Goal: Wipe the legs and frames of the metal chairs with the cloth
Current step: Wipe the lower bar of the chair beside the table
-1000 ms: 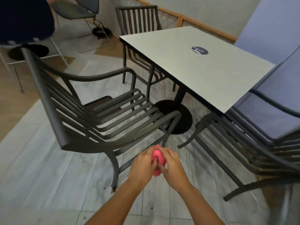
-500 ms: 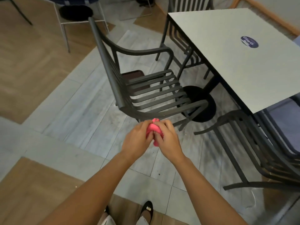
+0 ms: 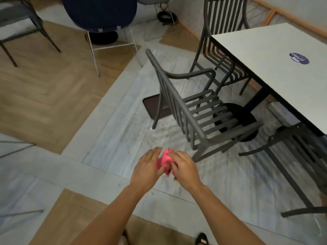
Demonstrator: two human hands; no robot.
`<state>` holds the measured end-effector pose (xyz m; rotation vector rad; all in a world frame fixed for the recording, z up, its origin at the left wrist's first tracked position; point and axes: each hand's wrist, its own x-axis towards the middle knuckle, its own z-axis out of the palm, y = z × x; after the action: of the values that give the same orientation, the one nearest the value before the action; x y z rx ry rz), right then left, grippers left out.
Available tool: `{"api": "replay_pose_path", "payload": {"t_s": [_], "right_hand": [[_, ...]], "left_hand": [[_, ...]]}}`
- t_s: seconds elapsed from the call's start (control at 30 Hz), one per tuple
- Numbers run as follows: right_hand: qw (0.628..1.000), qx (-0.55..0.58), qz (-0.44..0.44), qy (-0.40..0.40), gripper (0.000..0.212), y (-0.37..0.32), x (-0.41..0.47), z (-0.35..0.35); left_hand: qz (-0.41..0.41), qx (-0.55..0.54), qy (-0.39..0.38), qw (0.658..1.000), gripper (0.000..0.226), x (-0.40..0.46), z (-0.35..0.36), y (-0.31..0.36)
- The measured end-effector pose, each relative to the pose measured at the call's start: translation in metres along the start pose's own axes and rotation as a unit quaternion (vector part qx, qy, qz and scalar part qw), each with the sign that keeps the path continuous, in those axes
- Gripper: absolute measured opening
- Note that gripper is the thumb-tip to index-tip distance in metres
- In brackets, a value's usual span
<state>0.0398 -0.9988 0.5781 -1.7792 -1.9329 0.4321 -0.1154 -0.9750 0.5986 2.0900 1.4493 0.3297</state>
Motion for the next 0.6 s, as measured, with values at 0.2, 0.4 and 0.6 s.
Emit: {"api": "replay_pose_path", "payload": {"t_s": [0.2,0.4,0.6], "right_hand": [[0.996,-0.009,0.049,0.075,0.030,-0.083,0.071,0.043],[0.993,-0.014,0.059,0.103,0.030,-0.128,0.146,0.061],[0.989,-0.021,0.061,0.131,0.028,-0.140,0.227,0.089]], "left_hand": [[0.046,0.029,-0.001,0.999,0.060,0.023,-0.079,-0.075],[0.071,0.041,0.013,0.997,0.060,0.073,-0.134,-0.122],[0.096,0.038,0.015,0.995,0.060,0.141,-0.174,-0.162]]}}
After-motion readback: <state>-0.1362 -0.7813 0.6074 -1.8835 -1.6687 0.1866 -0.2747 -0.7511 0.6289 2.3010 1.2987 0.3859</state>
